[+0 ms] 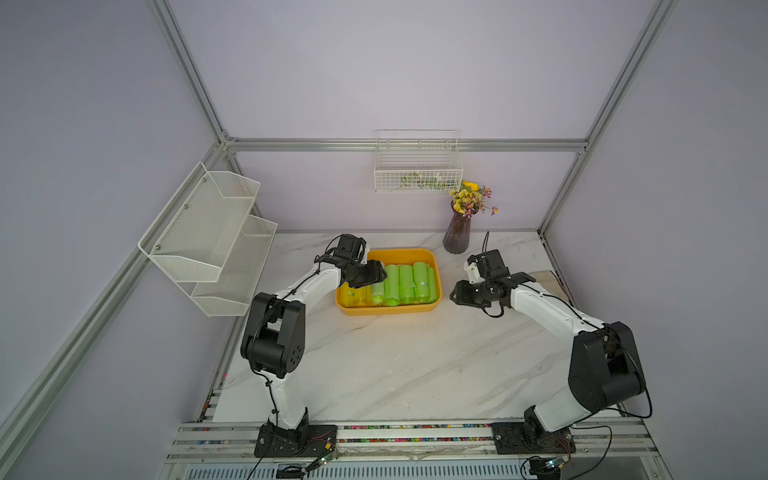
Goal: Put the roll of trash bags into the storage box
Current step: Place the roll of trash bags in the storage box.
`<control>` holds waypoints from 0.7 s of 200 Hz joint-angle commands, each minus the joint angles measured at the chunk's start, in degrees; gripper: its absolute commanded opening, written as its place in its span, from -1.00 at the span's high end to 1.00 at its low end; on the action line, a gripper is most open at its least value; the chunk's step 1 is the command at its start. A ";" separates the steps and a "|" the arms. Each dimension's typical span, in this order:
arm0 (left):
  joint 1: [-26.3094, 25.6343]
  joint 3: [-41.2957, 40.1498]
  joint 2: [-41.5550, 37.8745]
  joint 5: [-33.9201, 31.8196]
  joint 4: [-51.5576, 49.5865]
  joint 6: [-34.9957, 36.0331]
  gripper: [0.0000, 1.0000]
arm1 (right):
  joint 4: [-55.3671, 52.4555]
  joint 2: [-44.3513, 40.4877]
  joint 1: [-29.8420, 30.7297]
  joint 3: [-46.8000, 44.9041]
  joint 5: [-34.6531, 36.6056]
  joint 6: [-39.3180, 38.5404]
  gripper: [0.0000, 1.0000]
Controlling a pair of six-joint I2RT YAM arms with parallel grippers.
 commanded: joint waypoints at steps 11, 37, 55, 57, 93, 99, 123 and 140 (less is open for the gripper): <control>0.12 -0.10 -2.94 0.12 1.92 1.35 -0.20 | 0.81 -0.99 -0.50 -0.51 0.57 -0.14 0.03; 0.18 -0.07 -3.36 0.13 1.97 1.59 -0.19 | 0.82 -0.63 -0.57 -0.42 0.32 -0.14 0.03; 0.14 -0.22 -3.81 -0.13 2.15 1.70 -0.21 | 0.81 -0.57 -0.66 -0.33 0.26 -0.19 0.03; 0.17 -0.32 -3.86 -0.16 2.20 1.74 -0.22 | 0.81 -0.50 -0.60 -0.33 0.30 -0.18 0.03; 0.18 -1.22 -4.98 -1.06 2.72 2.01 -0.30 | 0.81 -0.59 -0.67 -0.07 0.30 -0.25 0.03; 0.25 -1.60 -5.42 -1.42 3.06 2.05 -0.30 | 0.81 -0.59 -0.65 -0.13 0.34 -0.23 0.03; 0.62 -3.90 -7.39 -3.15 5.16 2.27 -0.35 | 0.81 -0.91 -0.79 -0.24 0.62 -0.41 0.03; 1.35 -5.34 -8.27 -4.10 5.97 1.86 -0.37 | 1.21 -1.02 -0.86 -0.40 0.82 -0.43 0.03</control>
